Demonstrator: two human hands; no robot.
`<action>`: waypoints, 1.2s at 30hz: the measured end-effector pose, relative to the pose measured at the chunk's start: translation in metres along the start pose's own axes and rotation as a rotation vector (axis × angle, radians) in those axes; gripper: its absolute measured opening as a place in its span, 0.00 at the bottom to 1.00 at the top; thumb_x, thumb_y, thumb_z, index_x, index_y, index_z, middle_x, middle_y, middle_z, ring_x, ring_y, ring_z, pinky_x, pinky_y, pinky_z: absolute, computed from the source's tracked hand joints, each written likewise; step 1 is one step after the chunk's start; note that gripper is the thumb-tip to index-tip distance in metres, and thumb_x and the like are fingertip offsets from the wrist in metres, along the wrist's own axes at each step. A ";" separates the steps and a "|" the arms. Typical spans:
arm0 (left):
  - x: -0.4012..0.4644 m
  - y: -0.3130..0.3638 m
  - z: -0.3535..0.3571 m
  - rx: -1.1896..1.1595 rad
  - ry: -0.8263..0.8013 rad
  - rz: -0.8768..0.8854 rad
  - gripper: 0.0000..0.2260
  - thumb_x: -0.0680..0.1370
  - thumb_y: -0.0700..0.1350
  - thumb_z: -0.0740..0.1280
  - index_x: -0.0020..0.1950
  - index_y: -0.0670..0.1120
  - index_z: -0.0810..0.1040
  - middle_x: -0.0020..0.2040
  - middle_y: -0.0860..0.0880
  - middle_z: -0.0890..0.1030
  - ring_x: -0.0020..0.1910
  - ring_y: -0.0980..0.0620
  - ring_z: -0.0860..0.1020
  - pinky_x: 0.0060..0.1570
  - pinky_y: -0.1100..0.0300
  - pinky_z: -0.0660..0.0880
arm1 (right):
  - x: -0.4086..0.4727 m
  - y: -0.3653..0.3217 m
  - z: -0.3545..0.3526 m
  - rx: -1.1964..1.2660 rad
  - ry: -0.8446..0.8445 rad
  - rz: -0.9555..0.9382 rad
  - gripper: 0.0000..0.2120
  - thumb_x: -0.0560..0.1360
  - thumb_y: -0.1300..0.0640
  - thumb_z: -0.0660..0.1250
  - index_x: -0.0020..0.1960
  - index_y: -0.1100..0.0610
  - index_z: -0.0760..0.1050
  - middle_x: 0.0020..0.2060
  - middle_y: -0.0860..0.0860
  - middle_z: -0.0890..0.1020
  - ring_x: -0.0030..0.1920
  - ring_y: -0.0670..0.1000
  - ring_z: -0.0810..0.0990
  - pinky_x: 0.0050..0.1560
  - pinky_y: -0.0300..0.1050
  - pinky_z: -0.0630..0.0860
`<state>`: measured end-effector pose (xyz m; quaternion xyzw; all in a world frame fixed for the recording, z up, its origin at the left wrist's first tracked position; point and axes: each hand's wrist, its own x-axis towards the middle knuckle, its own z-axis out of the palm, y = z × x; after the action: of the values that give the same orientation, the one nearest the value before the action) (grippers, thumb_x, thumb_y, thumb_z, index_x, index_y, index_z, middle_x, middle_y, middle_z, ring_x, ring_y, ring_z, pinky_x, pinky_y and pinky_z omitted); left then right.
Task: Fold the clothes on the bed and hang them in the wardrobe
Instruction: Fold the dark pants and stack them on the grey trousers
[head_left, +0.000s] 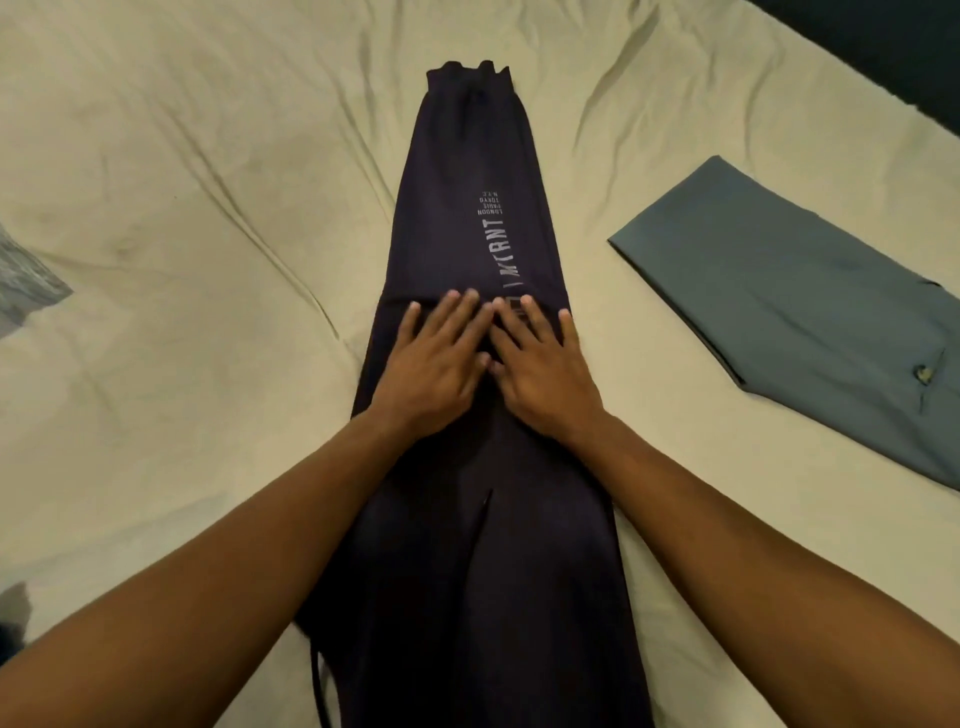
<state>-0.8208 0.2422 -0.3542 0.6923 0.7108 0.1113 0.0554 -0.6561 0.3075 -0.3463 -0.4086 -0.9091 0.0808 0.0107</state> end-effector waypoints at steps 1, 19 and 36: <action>0.005 -0.002 0.004 0.017 -0.051 0.039 0.32 0.80 0.62 0.41 0.82 0.51 0.53 0.82 0.49 0.54 0.81 0.50 0.49 0.77 0.43 0.42 | 0.005 0.004 0.001 -0.014 -0.037 -0.023 0.30 0.80 0.40 0.42 0.80 0.47 0.53 0.80 0.48 0.53 0.80 0.55 0.48 0.75 0.68 0.48; 0.183 -0.061 0.011 0.023 -0.015 -0.279 0.28 0.84 0.61 0.45 0.82 0.53 0.50 0.82 0.47 0.49 0.81 0.48 0.45 0.75 0.39 0.37 | 0.078 0.075 0.018 0.068 0.168 0.132 0.27 0.82 0.41 0.49 0.80 0.46 0.55 0.80 0.49 0.56 0.79 0.53 0.53 0.77 0.62 0.50; 0.327 -0.069 0.010 0.048 -0.057 -0.107 0.30 0.83 0.63 0.46 0.82 0.51 0.47 0.82 0.47 0.47 0.81 0.46 0.45 0.77 0.39 0.40 | 0.080 0.078 0.019 0.058 0.143 0.105 0.33 0.79 0.37 0.53 0.80 0.48 0.54 0.80 0.50 0.53 0.80 0.52 0.50 0.76 0.64 0.52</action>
<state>-0.8971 0.5682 -0.3557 0.6574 0.7473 0.0714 0.0651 -0.6530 0.4155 -0.3813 -0.4597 -0.8807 0.0785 0.0830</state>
